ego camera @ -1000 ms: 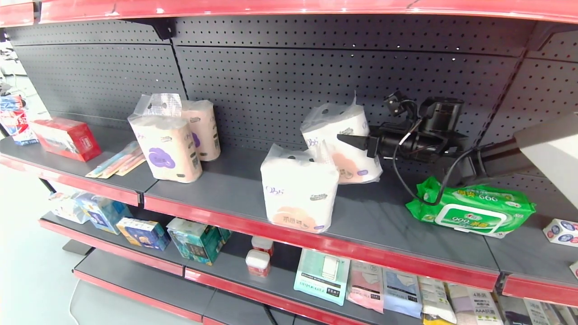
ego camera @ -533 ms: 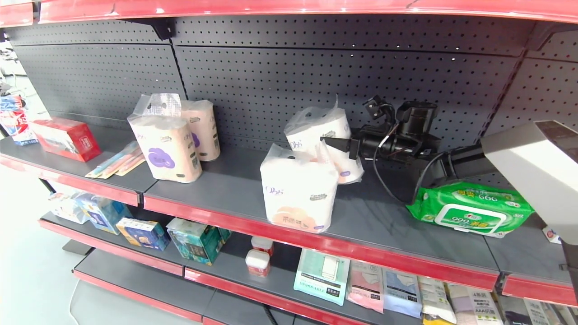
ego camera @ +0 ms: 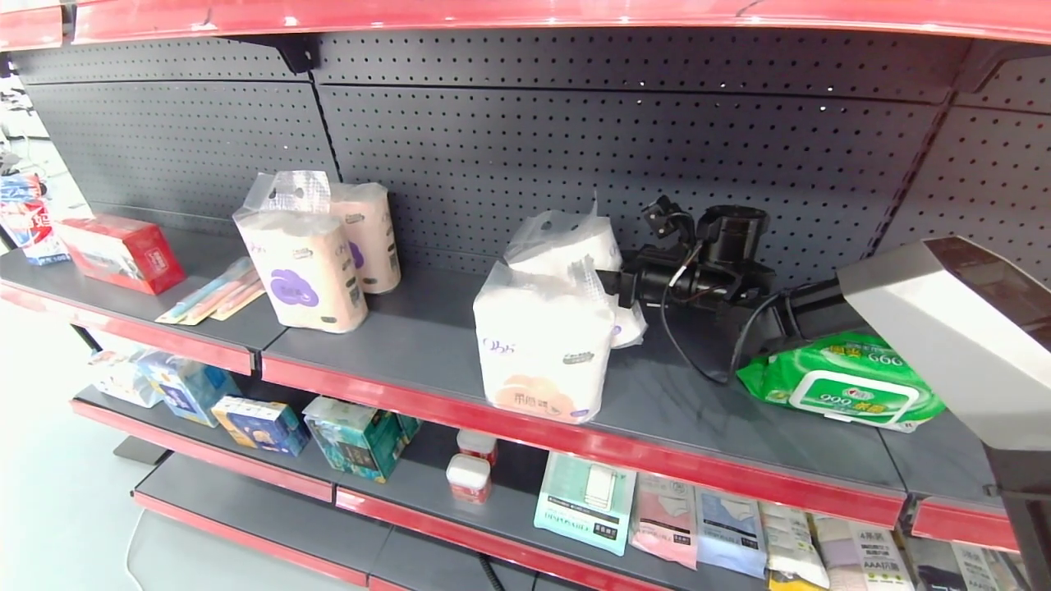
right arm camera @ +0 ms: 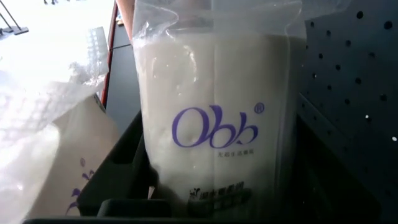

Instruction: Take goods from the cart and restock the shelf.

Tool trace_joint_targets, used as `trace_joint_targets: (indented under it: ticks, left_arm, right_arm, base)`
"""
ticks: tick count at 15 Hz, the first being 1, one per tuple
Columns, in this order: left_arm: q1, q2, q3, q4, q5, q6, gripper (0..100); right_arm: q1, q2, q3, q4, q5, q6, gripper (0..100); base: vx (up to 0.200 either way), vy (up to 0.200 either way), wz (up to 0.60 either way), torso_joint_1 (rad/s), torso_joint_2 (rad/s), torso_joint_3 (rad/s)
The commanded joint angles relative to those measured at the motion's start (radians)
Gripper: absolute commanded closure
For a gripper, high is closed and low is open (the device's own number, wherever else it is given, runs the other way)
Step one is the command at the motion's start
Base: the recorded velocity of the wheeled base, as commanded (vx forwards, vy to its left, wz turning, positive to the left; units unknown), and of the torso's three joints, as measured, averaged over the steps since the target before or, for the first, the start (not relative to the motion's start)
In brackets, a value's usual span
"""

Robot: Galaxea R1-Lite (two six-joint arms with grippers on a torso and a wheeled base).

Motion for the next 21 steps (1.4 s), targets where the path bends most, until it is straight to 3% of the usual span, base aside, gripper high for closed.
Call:
trace_joint_targets:
  ticks: [1,7,12,21]
  left_arm:
    - [0.0,0.0,0.0,0.0,0.0,0.0,0]
    - [0.0,0.0,0.0,0.0,0.0,0.0,0]
    - [0.0,0.0,0.0,0.0,0.0,0.0,0]
    - [0.0,0.0,0.0,0.0,0.0,0.0,0]
  right_arm:
    - [-0.002,0.013,0.008,0.011,-0.001,-0.012,100]
    - [-0.066,-0.041,0.058,0.022,0.019,-0.06,100]
    - [-0.122,-0.114,0.176,0.049,0.081,-0.144,100]
    - [-0.132,-0.111,0.29,0.051,0.134,-0.289,100]
  base:
    - [0.0,0.0,0.0,0.0,0.0,0.0]
    - [0.0,0.0,0.0,0.0,0.0,0.0]
    - [0.0,0.0,0.0,0.0,0.0,0.0]
    - [0.0,0.0,0.0,0.0,0.0,0.0]
